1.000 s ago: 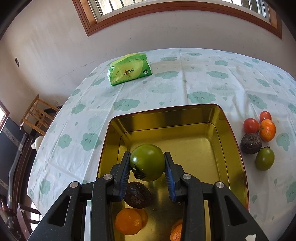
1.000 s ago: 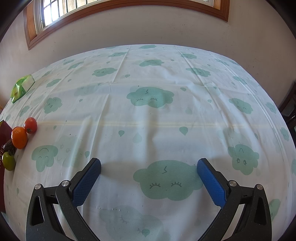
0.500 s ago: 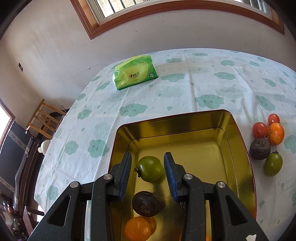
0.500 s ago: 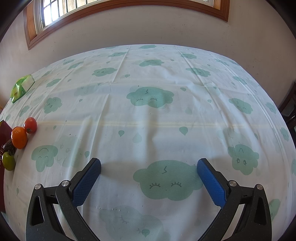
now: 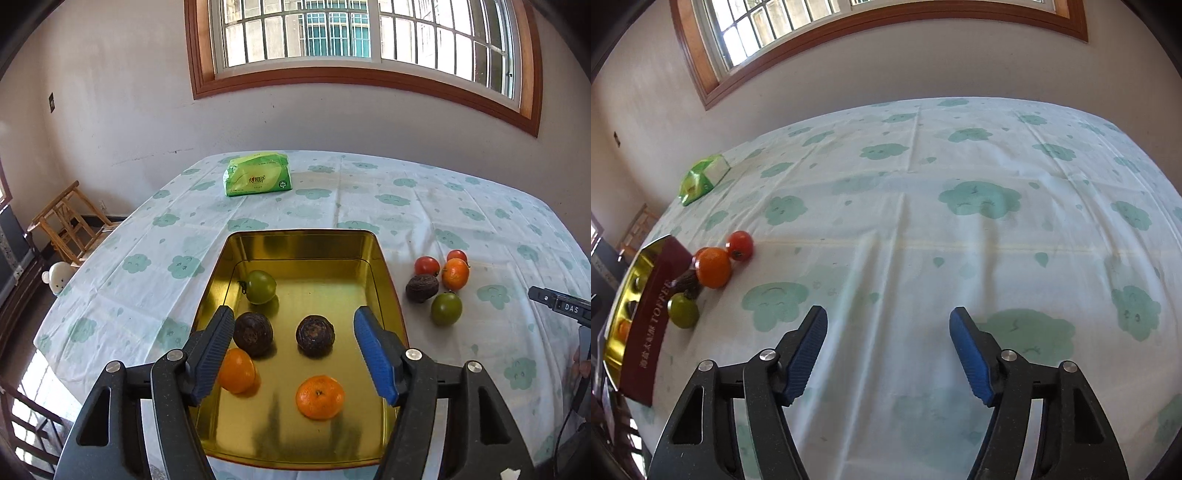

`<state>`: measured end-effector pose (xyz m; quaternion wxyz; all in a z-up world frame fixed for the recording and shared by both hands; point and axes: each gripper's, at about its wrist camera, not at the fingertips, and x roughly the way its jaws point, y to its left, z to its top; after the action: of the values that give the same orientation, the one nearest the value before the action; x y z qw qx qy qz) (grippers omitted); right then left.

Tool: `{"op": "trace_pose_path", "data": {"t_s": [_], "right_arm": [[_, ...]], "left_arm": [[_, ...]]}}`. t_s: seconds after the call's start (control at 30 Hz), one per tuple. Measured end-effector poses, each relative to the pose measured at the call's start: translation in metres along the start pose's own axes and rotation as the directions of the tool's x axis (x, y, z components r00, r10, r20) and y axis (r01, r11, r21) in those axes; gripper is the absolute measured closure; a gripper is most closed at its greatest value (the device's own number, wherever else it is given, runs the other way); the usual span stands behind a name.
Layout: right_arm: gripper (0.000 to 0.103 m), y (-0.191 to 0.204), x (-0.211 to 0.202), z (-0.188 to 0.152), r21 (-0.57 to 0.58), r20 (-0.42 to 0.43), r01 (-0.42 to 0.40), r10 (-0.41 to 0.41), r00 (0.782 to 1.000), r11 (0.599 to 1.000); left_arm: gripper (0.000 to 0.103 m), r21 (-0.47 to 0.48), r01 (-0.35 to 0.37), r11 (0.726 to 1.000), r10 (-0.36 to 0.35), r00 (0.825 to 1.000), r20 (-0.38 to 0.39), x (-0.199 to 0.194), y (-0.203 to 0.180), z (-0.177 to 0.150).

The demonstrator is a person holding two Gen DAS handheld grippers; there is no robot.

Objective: Organize fruits
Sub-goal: 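Grasp the orange tangerine on the table with the right gripper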

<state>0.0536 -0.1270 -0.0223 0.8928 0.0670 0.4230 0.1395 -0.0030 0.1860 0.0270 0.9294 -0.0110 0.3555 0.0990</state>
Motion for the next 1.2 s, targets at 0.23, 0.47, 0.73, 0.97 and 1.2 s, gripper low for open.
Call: {"op": "trace_pose_path", "data": {"t_s": [0.23, 0.47, 0.73, 0.97, 1.2], "right_arm": [[0.049, 0.099, 0.018, 0.018, -0.068, -0.072, -0.291, 0.286, 0.956, 0.954], [0.05, 0.122, 0.051, 0.024, 0.019, -0.12, -0.327, 0.327, 0.937, 0.945], [0.066, 0.127, 0.078, 0.029, 0.025, -0.154, -0.262, 0.263, 0.952, 0.965], [0.071, 0.121, 0.074, 0.03, 0.018, -0.139, -0.263, 0.263, 0.955, 0.965], [0.088, 0.12, 0.031, 0.024, 0.004, -0.078, -0.3, 0.3, 0.951, 0.954]], "left_arm": [[0.038, 0.008, 0.042, 0.999, -0.042, 0.999, 0.001, -0.03, -0.004, -0.021], [0.032, 0.032, 0.013, 0.999, -0.013, 1.0, 0.021, -0.042, 0.005, -0.034], [0.032, 0.01, 0.027, 1.0, -0.027, 1.0, -0.006, -0.034, 0.014, -0.04], [0.032, -0.006, 0.028, 1.0, -0.028, 0.999, -0.045, -0.027, 0.019, -0.049], [0.032, -0.049, -0.023, 0.999, 0.023, 1.0, -0.006, -0.041, 0.039, -0.052]]}}
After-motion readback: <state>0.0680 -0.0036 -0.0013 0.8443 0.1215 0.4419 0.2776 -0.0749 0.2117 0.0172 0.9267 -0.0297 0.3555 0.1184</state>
